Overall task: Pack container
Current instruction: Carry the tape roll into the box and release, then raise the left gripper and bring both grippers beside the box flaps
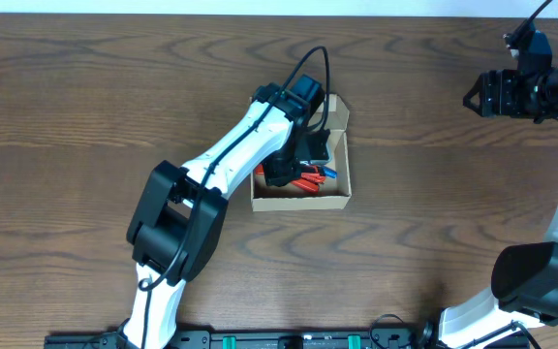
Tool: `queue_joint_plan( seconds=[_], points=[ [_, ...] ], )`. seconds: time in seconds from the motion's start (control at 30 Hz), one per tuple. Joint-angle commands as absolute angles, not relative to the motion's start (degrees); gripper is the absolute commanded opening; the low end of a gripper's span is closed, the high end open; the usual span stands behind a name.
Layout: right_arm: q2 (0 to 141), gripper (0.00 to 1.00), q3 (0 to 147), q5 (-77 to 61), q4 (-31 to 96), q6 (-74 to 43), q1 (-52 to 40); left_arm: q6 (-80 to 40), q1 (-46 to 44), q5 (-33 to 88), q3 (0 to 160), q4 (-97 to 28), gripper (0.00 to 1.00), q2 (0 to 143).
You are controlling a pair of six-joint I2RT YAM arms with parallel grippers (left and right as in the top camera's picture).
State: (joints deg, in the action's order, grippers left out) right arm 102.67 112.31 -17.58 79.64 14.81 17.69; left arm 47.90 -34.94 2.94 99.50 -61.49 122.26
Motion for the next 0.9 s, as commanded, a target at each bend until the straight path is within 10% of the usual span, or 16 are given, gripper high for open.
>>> queue_joint_plan(
  seconds=[0.0,0.33,0.67,0.87],
  points=[
    [102.0,0.75,112.2,-17.8,79.5,15.9,17.2,47.2,-34.9,-0.7,99.9,-62.0,0.65,116.1],
    [102.0,0.75,112.1,-17.8,79.0,15.9,17.2,43.2,-34.1,-2.7,99.9,-62.3,0.98,102.3],
    [102.0,0.68,112.2,-21.6,68.3,4.2,17.2,21.2,-21.7,-5.2,99.9,-58.0,0.95,95.6],
    [102.2,0.83,111.8,-37.7,52.6,-7.3,16.8,6.7,-10.5,6.9,100.0,-51.8,0.95,91.9]
  ],
)
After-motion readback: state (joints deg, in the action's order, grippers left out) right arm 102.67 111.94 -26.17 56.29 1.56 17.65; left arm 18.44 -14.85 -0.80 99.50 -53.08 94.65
